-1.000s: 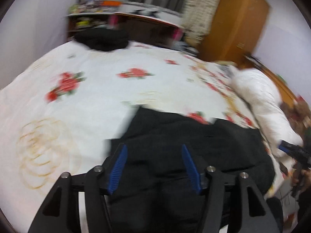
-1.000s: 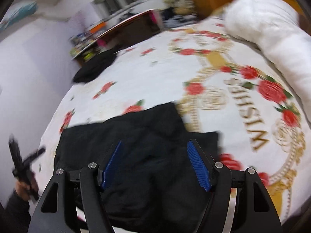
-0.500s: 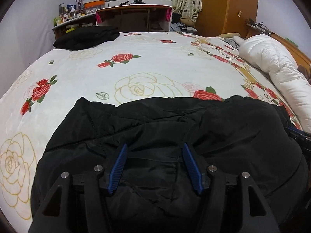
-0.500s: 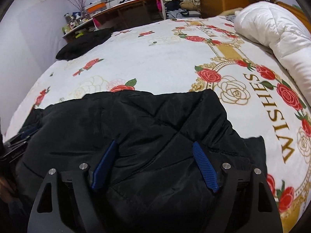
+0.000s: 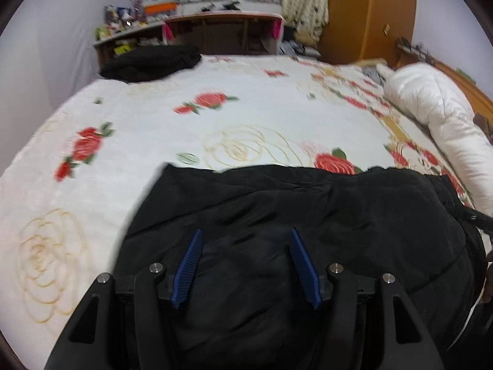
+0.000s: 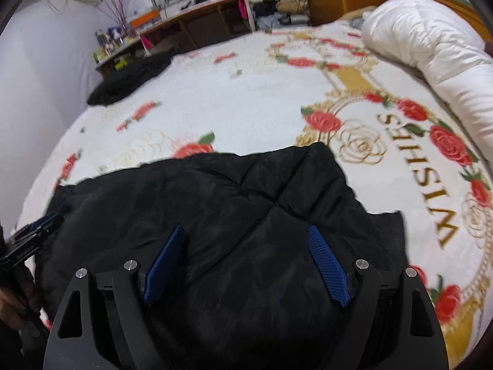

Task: Fold large clothes
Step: 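Lower the jacket with both grippers and lay it flat on the bed, then open both grippers and pull them back from the folded jacket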

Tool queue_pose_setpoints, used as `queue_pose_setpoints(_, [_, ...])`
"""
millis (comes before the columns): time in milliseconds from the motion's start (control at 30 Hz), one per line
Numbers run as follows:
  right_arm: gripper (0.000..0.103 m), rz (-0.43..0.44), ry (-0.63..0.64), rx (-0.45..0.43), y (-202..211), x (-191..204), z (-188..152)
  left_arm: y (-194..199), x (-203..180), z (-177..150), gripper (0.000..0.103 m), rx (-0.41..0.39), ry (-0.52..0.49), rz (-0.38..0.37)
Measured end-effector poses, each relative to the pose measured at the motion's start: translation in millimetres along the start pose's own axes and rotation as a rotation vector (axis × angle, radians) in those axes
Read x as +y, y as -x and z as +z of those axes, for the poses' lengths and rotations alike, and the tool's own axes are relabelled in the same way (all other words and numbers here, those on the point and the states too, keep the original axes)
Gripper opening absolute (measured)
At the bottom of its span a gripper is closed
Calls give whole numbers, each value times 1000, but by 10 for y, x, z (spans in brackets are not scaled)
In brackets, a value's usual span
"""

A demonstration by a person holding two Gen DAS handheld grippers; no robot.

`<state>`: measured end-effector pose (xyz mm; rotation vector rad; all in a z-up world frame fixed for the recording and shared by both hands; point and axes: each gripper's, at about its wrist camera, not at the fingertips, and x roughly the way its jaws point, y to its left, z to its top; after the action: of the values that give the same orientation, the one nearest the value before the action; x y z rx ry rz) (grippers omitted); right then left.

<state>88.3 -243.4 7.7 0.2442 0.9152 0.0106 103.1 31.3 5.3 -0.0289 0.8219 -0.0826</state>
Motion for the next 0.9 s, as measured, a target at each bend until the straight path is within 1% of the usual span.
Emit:
queue_pose_setpoints(33, [82,3,4,-18,95,3,-21,51,80,-42,62,-5,9,17])
queue_pose_setpoints(100, [82,-13,24,-39,236,7,-106,46,238,-174,62,17,23,44])
queue_pose_setpoints(133, [82,-35,32,-28,230,-7,-161,8,300,-240,63,32,32,54])
queue_pose_setpoints(200, [82,-66,29,33,70,-87,-292,-59,405,-342,63,45,66,36])
queue_pose_setpoints(233, [82,-72,30,42,18,-117,-328,-70,415,-349,63,45,78,33])
queue_pose_setpoints(333, [82,-92,30,40,-20,-105,-339,-66,354,-295,63,56,70,63])
queue_pose_setpoints(467, [82,-109,38,57,88,-56,-283,24,336,-240,63,74,88,67])
queue_pose_setpoints(600, [82,-91,62,22,382,55,-289,278,314,-223,63,61,102,50])
queue_pose_setpoints(833, [82,-41,112,-33,920,362,-490,860,82,-287,63,6,71,8])
queue_pose_setpoints(900, [82,-30,131,-47,1068,463,-565,1023,1,-337,65,-6,61,-6])
